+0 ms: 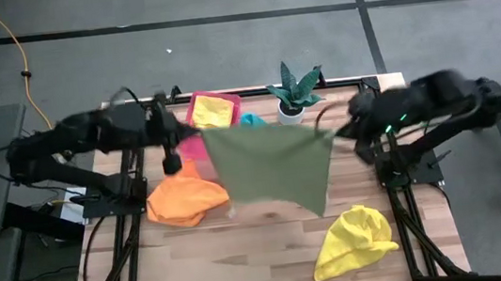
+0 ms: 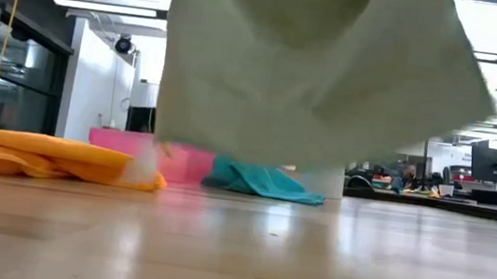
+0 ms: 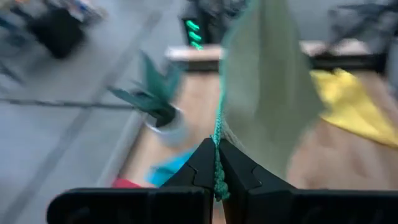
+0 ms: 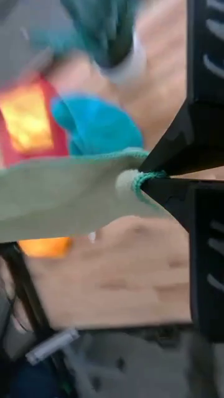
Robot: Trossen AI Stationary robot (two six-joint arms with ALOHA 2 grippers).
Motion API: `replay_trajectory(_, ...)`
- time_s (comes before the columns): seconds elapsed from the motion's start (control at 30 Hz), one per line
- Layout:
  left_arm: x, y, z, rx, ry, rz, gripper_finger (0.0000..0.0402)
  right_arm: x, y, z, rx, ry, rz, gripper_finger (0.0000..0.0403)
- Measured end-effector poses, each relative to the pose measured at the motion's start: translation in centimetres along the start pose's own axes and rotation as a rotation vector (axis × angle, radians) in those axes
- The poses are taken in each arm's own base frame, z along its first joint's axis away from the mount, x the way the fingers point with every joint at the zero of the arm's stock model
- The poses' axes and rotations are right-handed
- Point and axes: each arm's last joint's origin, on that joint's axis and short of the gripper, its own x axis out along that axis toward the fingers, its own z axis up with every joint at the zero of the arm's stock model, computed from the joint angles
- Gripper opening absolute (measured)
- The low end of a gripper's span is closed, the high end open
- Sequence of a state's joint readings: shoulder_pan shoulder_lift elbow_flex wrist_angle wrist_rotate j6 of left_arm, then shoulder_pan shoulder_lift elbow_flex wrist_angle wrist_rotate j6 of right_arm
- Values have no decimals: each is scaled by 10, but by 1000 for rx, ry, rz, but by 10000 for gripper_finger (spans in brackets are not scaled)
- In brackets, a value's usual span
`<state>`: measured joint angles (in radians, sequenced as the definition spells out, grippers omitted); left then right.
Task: Fold microfiber towels
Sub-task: Fold the green microfiber cloth
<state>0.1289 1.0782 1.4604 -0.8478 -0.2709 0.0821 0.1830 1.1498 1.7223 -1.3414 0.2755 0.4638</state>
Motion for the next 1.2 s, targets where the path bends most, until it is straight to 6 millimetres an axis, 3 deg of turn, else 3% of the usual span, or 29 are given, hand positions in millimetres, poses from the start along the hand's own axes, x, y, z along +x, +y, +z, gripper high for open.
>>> replay_trajectory(0.13,-15,24,13,44,-31,131,0,-28,-11,16,-7,-98,-70,0)
replay_trajectory(0.23,-22,28,10,38,5,144,0,-34,-10,18,-15,-114,-56,0)
replay_trajectory(0.33,-23,24,-1,2,107,103,0,-23,-4,10,-34,-39,-42,0)
replay_trajectory(0.43,-21,11,-13,-47,205,45,0,1,8,-6,-38,71,-33,0)
replay_trajectory(0.63,5,-45,-52,-133,350,-102,0,64,39,-61,-49,293,1,0)
replay_trajectory(0.87,49,-140,-126,-360,397,-278,0,128,69,-143,90,394,100,0)
replay_trajectory(1.07,68,-202,-193,-555,503,-309,0,160,84,-200,276,384,215,0)
replay_trajectory(1.2,73,-226,-219,-597,595,-270,0,168,89,-218,352,388,291,0)
